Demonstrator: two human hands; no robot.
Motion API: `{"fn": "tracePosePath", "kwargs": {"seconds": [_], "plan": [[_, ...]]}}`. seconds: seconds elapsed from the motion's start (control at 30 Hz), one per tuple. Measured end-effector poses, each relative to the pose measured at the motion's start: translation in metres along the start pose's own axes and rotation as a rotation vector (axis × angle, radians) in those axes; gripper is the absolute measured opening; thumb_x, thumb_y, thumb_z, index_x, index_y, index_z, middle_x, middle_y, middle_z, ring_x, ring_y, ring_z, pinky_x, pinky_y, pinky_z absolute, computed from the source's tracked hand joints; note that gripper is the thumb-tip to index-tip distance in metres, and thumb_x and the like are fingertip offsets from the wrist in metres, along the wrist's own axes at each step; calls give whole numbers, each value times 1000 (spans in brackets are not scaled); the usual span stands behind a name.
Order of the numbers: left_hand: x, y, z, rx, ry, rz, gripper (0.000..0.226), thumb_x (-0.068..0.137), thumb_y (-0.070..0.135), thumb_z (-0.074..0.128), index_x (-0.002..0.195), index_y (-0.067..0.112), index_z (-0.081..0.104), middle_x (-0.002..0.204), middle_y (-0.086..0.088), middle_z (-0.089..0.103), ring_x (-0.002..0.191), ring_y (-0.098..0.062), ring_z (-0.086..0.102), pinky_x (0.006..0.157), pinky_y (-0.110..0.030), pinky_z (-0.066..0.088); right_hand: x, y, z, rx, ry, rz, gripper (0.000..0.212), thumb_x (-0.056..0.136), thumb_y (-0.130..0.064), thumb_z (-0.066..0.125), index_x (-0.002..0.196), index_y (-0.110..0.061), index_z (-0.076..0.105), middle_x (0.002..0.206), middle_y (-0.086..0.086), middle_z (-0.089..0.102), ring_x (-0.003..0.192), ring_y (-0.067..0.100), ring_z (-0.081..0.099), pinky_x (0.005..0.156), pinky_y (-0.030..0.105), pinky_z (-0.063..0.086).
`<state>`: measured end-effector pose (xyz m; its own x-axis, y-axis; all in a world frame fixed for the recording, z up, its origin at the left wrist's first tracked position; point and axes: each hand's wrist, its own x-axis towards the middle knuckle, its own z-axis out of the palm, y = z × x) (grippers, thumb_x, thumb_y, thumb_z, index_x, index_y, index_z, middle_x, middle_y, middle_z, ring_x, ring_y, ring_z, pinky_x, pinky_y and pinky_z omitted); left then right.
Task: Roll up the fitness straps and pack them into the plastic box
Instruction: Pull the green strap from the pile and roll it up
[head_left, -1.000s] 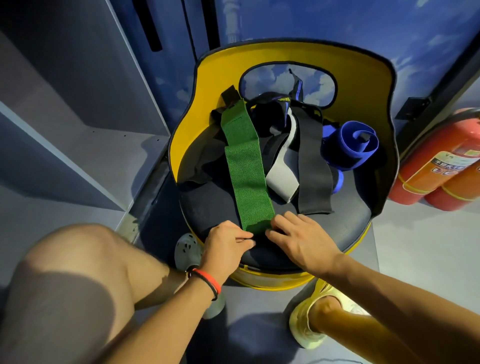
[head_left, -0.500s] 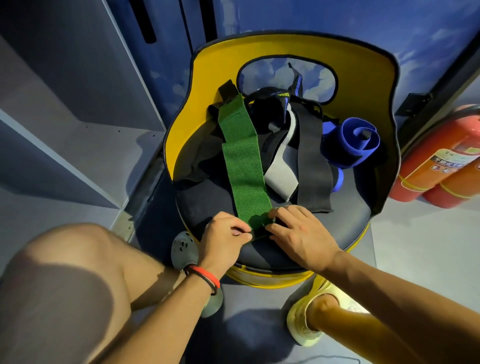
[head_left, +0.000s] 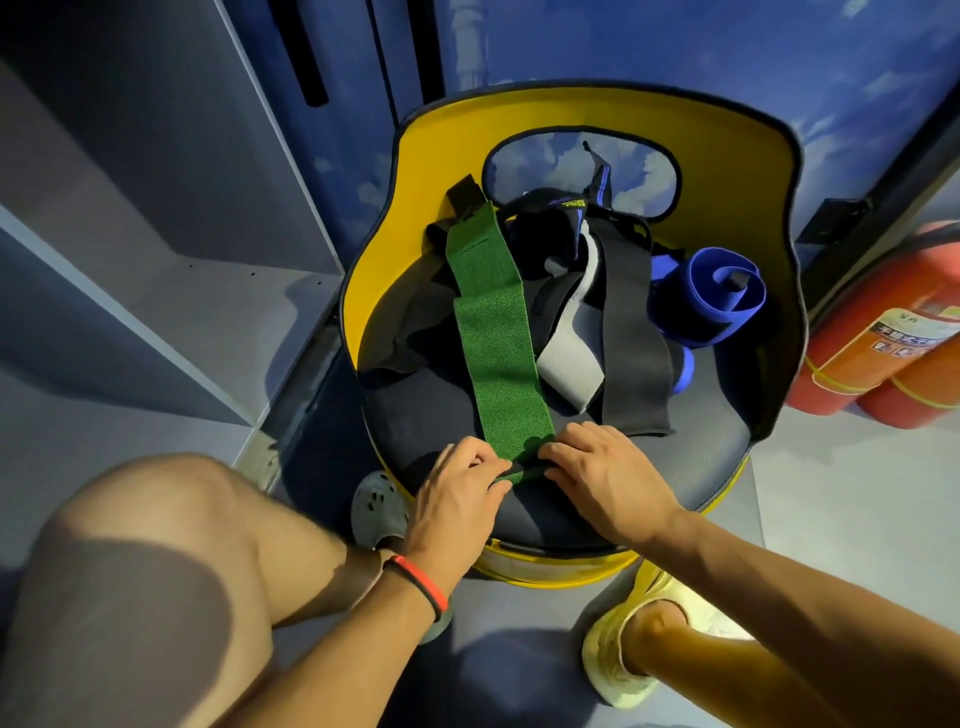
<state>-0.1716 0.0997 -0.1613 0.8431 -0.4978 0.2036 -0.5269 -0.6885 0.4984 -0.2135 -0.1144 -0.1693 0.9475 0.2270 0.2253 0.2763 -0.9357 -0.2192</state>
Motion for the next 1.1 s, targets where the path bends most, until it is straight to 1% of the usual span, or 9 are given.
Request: {"fn": "tracePosePath", "kwargs": {"seconds": [0.2, 0.27, 0.4, 0.57, 0.67, 0.8, 0.93, 1.03, 1.1], "plan": [[-9, 3, 3, 8, -14, 4, 21, 90, 21, 73, 111, 14, 73, 107, 2, 55, 99, -19, 56, 87, -37, 53, -2, -5, -11, 71, 32, -7, 3, 97, -21, 60, 99, -20, 61, 79, 0, 55, 71, 29, 55, 63, 39, 45], [-11, 1, 4, -12, -31, -8, 22, 90, 21, 74, 110, 13, 74, 106, 3, 56, 98, -17, 58, 87, -36, 53, -3, -7, -13, 34, 23, -61, 3, 95, -19, 62, 95, -18, 65, 78, 1, 54, 69, 28, 52, 60, 38, 43], [1, -2, -3, -172, -70, -109, 15, 91, 22, 73, 104, 17, 79, 97, 9, 59, 88, -10, 61, 86, -32, 52, -11, -6, -11, 66, -39, -88, 19, 95, -32, 58, 99, -16, 66, 98, 2, 59, 82, 27, 55, 71, 41, 50], [9, -3, -6, -208, -107, -134, 14, 89, 24, 76, 101, 18, 81, 95, 9, 61, 87, -9, 62, 85, -34, 52, -11, -6, -10, 87, -59, -56, 15, 94, -24, 67, 107, -17, 66, 104, 1, 57, 89, 27, 57, 75, 41, 53], [1, 0, -6, -104, -61, -71, 23, 89, 33, 75, 108, 20, 78, 100, 9, 53, 88, -11, 56, 82, -33, 52, -5, -5, -10, 109, -50, -11, 15, 95, -25, 65, 108, -19, 68, 100, 0, 58, 86, 25, 57, 75, 40, 53], [-8, 1, -5, 17, -93, -50, 40, 86, 38, 77, 123, 24, 71, 103, 9, 52, 95, -13, 52, 88, -34, 50, 4, -5, -15, 218, -148, 73, 25, 95, -31, 56, 108, -17, 73, 93, 5, 60, 90, 28, 58, 81, 38, 48], [-9, -3, -10, -94, -95, -101, 32, 88, 33, 76, 119, 22, 74, 103, 12, 60, 91, -7, 57, 84, -30, 53, 6, -6, -21, 363, -239, 159, 17, 91, -28, 69, 103, -18, 77, 87, -4, 60, 91, 23, 60, 82, 40, 48], [-11, -2, -13, -173, -61, -172, 28, 82, 33, 82, 109, 25, 77, 95, 16, 66, 85, -3, 61, 80, -26, 55, 6, -4, -21, 472, -218, 315, 7, 82, -25, 79, 86, -26, 74, 76, -14, 63, 76, 13, 62, 76, 36, 52], [-9, -1, -12, -179, -28, -221, 21, 79, 36, 85, 98, 27, 79, 89, 16, 69, 80, -3, 65, 74, -22, 55, 9, -6, -18, 494, -192, 388, 13, 79, -24, 82, 79, -29, 71, 67, -16, 61, 68, 7, 58, 71, 31, 50]]}}
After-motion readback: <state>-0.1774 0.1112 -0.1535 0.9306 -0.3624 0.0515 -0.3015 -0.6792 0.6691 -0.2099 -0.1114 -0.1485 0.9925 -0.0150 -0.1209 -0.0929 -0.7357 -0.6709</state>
